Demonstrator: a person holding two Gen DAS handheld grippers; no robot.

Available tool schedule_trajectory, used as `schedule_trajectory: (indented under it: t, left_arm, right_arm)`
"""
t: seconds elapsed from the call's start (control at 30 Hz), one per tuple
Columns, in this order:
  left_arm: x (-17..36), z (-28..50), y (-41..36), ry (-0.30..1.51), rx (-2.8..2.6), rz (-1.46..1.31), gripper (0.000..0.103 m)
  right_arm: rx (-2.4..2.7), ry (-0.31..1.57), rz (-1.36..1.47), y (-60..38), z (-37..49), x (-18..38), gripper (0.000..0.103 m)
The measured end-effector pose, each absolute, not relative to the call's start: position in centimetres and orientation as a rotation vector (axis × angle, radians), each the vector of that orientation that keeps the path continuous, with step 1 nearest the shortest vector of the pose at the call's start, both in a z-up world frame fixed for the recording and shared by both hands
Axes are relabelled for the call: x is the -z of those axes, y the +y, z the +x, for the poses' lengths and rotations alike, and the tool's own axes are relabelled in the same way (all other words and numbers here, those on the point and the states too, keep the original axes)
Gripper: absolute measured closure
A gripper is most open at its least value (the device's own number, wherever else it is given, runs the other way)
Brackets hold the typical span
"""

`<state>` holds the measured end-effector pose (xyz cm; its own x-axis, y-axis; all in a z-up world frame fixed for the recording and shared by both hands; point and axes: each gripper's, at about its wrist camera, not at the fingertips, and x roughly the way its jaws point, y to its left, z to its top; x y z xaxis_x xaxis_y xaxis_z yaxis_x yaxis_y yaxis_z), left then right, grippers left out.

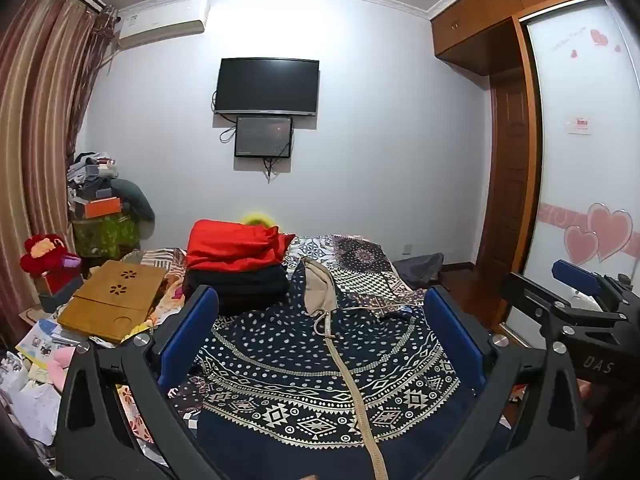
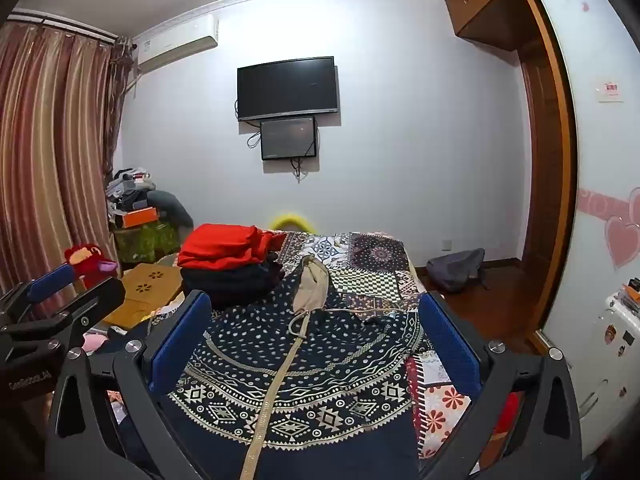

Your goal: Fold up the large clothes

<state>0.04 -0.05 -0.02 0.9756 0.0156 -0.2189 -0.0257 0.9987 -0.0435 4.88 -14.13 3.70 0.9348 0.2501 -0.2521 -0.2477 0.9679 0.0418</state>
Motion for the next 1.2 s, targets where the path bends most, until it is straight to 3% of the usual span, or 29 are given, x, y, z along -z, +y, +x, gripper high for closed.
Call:
schedule_trajectory:
  t: [1.2]
  left_arm:
    - [0.8,0.5,1.6,0.219,-0.054,-0.092,0.0]
  right_arm:
    - [-0.256,0.268,0.013,-13.6,5.1,-3.9,0.0]
